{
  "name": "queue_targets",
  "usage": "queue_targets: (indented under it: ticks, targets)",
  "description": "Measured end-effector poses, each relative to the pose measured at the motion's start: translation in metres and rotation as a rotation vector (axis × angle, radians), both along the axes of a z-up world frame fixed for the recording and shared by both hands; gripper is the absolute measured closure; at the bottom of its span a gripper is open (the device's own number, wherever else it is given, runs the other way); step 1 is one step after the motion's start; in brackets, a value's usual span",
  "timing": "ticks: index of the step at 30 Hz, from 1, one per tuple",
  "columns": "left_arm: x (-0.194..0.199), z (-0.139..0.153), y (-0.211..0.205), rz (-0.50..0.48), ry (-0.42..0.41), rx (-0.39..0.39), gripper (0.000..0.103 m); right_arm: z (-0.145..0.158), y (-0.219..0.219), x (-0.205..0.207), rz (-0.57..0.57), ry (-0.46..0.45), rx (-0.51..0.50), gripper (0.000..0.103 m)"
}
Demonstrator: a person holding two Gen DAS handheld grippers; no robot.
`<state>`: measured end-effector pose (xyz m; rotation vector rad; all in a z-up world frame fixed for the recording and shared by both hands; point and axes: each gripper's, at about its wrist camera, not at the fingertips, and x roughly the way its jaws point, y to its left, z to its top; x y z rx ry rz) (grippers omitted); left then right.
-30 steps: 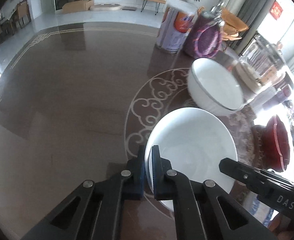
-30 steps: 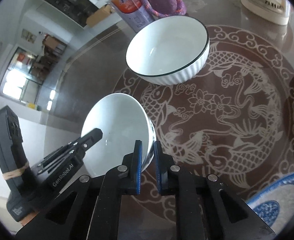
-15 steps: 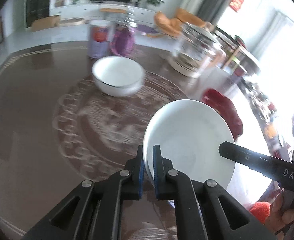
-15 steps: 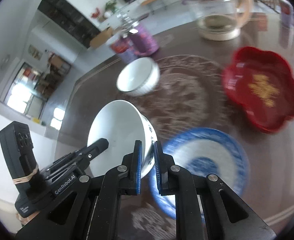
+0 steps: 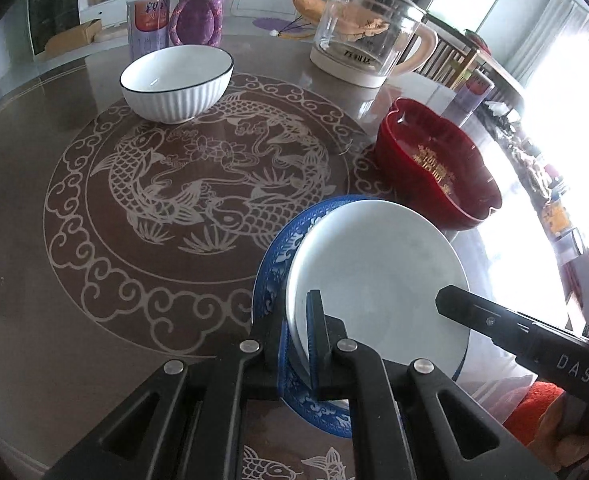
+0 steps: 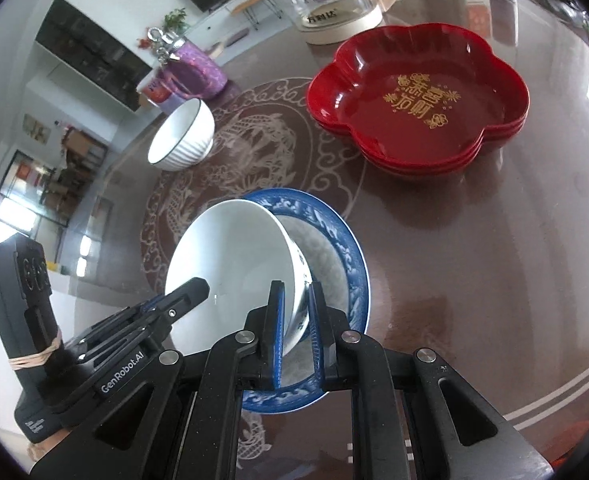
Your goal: Organize plates and bowls
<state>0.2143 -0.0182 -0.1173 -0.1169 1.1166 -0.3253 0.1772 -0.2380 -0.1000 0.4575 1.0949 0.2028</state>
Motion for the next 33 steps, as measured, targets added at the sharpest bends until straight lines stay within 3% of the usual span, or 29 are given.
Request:
queue_targets:
  ticks: [3, 6, 7, 8, 10, 13, 16, 19, 22, 26, 33]
  targets:
    - [-0.003, -0.001, -0.004, -0.014, -0.018, 0.021, 0.095, 0.0, 0.002, -0.002, 0.011, -0.03, -0.028, 0.088]
    - [-0.005, 0.002, -0.008, -0.026, -0.046, 0.035, 0.084, 0.002, -0.001, -0.009, 0.015, -0.071, -0.035, 0.085]
    - [-0.006, 0.004, -0.008, -0.03, -0.056, 0.027, 0.076, 0.003, -0.001, -0.009, 0.013, -0.084, -0.036, 0.078]
    - [-0.007, 0.006, -0.007, -0.03, -0.066, 0.022, 0.072, 0.005, -0.003, -0.01, 0.009, -0.101, -0.036, 0.063]
    - [-0.013, 0.018, -0.001, -0.021, -0.114, 0.004, 0.048, 0.015, -0.008, -0.019, -0.01, -0.168, -0.022, 0.046]
    - [-0.026, 0.038, 0.022, 0.018, -0.217, -0.008, 0.018, 0.027, -0.021, -0.043, -0.074, -0.268, -0.038, 0.039]
    - [-0.036, 0.042, 0.055, 0.095, -0.275, -0.007, 0.015, 0.02, -0.049, -0.075, -0.254, -0.326, -0.078, 0.035]
    - [-0.031, 0.02, 0.087, 0.181, -0.232, 0.034, 0.015, -0.005, -0.072, -0.093, -0.387, -0.294, -0.167, 0.033]
    - [-0.028, -0.003, 0.111, 0.266, -0.181, 0.084, 0.015, -0.022, -0.081, -0.099, -0.399, -0.258, -0.205, 0.033]
    - [-0.036, -0.011, 0.126, 0.326, -0.169, 0.078, 0.015, -0.02, -0.087, -0.101, -0.425, -0.258, -0.244, 0.033]
    - [-0.038, -0.021, 0.123, 0.317, -0.152, 0.105, 0.015, -0.021, -0.088, -0.098, -0.439, -0.254, -0.3, 0.033]
